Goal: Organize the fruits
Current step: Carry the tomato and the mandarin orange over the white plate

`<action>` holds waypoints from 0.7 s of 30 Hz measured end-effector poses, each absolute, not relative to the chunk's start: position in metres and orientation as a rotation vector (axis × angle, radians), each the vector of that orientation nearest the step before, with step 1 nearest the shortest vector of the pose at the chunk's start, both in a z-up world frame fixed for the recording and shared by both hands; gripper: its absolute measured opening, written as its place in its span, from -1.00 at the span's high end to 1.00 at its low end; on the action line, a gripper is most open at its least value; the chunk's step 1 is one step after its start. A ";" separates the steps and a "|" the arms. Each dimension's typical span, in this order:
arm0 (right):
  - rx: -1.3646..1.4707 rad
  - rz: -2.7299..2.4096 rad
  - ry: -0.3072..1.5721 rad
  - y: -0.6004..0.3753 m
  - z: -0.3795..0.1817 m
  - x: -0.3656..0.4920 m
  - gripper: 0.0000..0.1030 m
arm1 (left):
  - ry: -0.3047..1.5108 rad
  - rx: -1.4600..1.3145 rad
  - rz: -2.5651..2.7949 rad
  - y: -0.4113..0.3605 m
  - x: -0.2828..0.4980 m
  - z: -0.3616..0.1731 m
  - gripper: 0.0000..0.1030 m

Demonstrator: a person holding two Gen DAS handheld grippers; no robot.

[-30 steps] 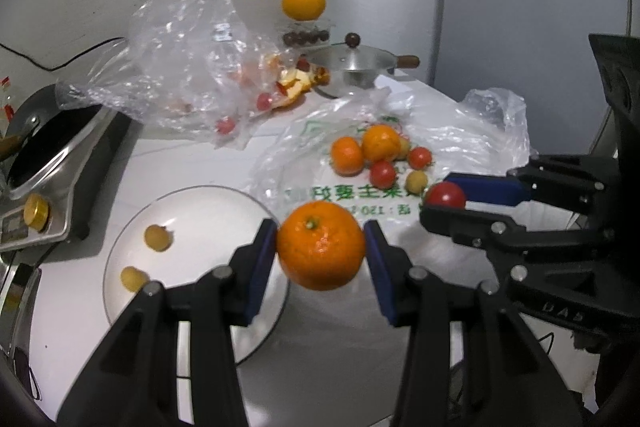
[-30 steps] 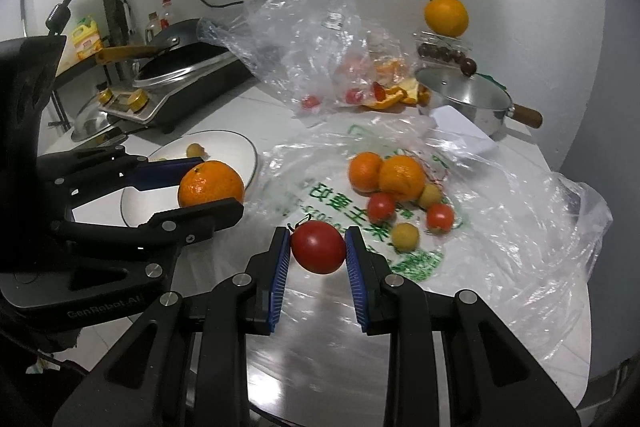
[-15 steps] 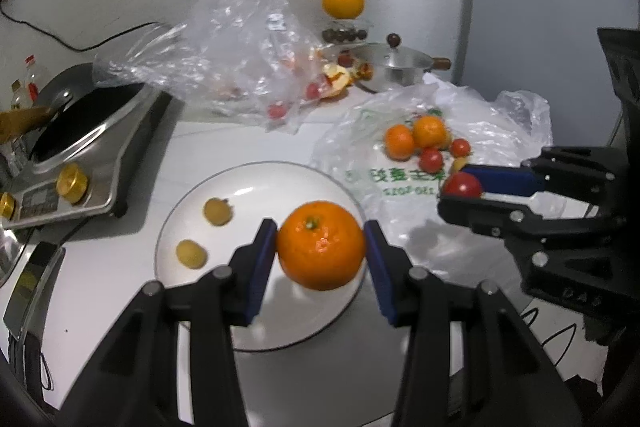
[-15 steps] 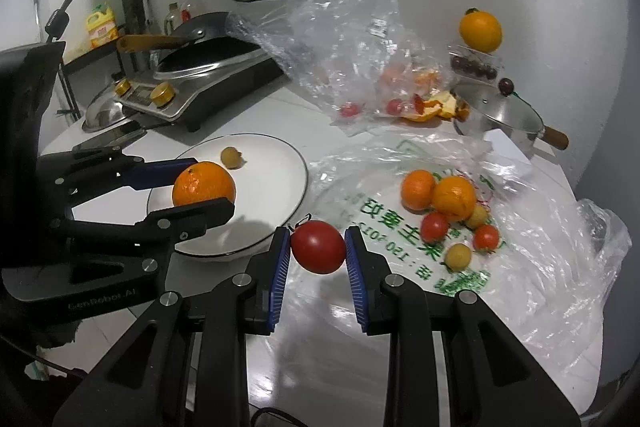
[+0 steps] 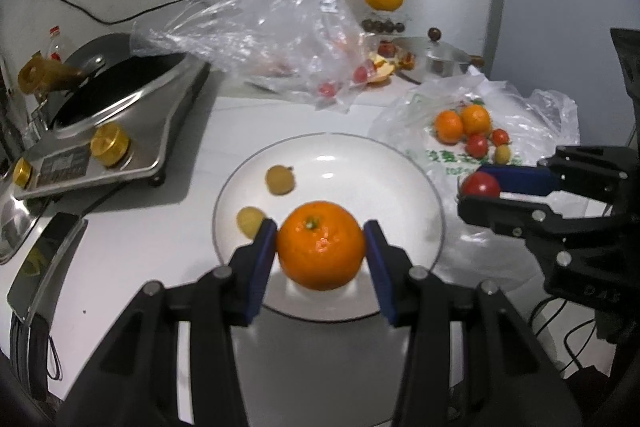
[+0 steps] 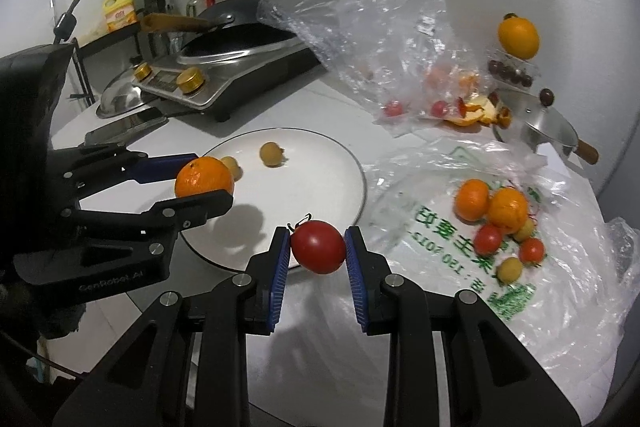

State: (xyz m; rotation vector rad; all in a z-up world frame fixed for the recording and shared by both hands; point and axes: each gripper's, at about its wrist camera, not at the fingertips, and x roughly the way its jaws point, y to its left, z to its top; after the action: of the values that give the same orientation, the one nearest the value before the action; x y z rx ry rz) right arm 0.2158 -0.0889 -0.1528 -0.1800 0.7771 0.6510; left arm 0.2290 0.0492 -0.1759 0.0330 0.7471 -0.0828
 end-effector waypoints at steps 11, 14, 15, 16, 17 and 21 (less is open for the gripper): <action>-0.194 0.677 0.807 -0.056 -0.162 0.218 0.42 | 0.766 0.027 -0.078 0.072 0.235 -0.190 0.12; -0.192 0.678 0.814 -0.052 -0.165 0.221 0.42 | 0.768 0.032 -0.082 0.076 0.240 -0.193 0.12; -0.192 0.678 0.818 -0.050 -0.166 0.222 0.42 | 0.769 0.033 -0.083 0.076 0.241 -0.194 0.12; -0.193 0.679 0.821 -0.049 -0.167 0.223 0.42 | 0.771 0.037 -0.087 0.077 0.243 -0.195 0.12; -0.192 0.680 0.823 -0.047 -0.168 0.224 0.42 | 0.774 0.038 -0.090 0.077 0.244 -0.196 0.12; -0.189 0.685 0.832 -0.042 -0.173 0.227 0.42 | 0.794 0.025 -0.102 0.080 0.251 -0.200 0.10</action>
State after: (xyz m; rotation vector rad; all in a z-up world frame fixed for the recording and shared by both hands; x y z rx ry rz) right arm 0.2274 -0.0421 -0.1725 -0.1893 0.8320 0.6846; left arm 0.2510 0.0801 -0.1998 0.0255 0.7936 -0.1024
